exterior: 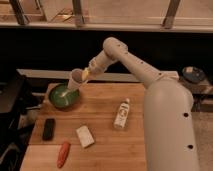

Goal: Place the ceramic cup in the ceramic bowl

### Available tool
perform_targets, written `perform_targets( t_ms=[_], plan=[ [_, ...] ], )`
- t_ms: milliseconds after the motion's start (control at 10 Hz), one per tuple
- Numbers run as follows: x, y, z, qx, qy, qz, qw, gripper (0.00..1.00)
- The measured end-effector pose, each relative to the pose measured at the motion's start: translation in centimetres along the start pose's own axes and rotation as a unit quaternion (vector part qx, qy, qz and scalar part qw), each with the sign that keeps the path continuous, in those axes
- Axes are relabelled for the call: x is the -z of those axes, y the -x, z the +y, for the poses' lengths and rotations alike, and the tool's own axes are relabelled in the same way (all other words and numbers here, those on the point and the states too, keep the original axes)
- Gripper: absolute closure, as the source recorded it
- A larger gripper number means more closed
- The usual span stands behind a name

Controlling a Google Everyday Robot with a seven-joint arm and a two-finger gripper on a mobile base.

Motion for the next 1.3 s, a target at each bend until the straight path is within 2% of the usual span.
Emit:
perform_targets(
  t_ms=[200, 300, 500, 1000, 1100, 1300],
  plan=[
    [-1.4, 1.2, -0.3, 0.003, 0.0, -0.008, 1.0, 1.0],
    [-2.5, 2.2, -0.6, 0.007, -0.008, -0.014, 0.9998, 1.0],
    [-4.1, 2.6, -1.0, 0.008, -0.017, -0.012, 0.9998, 1.0],
    [-8.6, 1.2, -1.6, -0.003, -0.029, 0.03, 0.9991, 0.99],
    [-9.1, 0.9, -1.6, -0.004, -0.033, 0.037, 0.9988, 0.94],
    [-10.1, 0.6, -1.5, -0.005, -0.037, 0.05, 0.9981, 0.74]
  ],
)
